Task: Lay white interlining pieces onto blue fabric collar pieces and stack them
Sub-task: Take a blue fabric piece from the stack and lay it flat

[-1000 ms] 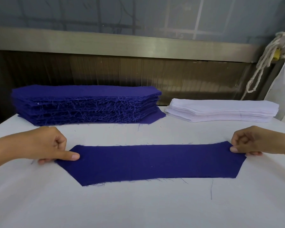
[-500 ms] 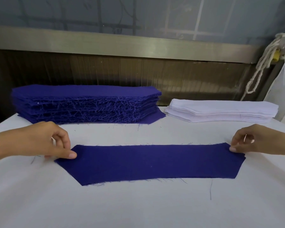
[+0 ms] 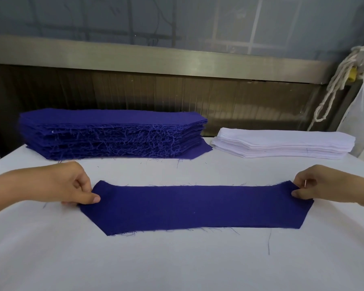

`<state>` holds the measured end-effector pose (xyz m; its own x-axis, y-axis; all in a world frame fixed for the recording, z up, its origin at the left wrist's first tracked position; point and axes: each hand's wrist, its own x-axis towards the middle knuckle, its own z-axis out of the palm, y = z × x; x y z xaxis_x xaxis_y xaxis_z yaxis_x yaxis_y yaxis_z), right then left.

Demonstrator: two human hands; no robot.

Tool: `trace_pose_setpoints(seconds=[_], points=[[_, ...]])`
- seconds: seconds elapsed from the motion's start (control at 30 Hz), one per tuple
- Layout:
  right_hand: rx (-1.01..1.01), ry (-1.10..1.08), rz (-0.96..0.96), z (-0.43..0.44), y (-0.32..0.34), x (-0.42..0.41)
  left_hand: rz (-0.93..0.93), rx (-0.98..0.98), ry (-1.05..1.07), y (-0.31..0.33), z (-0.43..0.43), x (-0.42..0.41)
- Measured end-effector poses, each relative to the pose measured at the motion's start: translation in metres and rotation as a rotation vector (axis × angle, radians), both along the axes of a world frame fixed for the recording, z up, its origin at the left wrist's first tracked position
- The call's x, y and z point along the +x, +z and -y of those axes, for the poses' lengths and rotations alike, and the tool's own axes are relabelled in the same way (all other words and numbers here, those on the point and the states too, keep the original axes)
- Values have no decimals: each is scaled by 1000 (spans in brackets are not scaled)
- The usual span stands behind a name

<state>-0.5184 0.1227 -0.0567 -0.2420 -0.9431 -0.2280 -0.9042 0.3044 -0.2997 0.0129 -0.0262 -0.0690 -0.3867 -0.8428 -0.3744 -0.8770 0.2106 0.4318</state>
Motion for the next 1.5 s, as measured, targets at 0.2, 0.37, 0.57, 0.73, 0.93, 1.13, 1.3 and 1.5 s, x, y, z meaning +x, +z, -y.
trace_pose_setpoints(seconds=[0.2, 0.37, 0.57, 0.73, 0.93, 1.13, 1.3, 1.5], points=[[-213, -176, 313, 7, 2, -3, -60, -25, -109, 5, -3, 0], [-23, -272, 374, -1, 9, -6, -41, 100, -16, 12, 0, 1], [58, -274, 428, -3, 9, -5, -33, 241, 14, 10, 4, 4], [30, -317, 475, -4, 19, -20, -40, 262, 1, 12, 4, 6], [-128, -467, 655, -15, 36, -74, -288, 232, 3, 22, -2, -42], [-341, -730, 742, -27, 32, -129, -424, 201, -39, 33, -15, -137], [-468, -900, 622, -30, 13, -161, -468, 237, -21, 28, -16, -203], [-628, -986, 498, -31, -8, -187, -518, 332, 38, 10, -10, -254]])
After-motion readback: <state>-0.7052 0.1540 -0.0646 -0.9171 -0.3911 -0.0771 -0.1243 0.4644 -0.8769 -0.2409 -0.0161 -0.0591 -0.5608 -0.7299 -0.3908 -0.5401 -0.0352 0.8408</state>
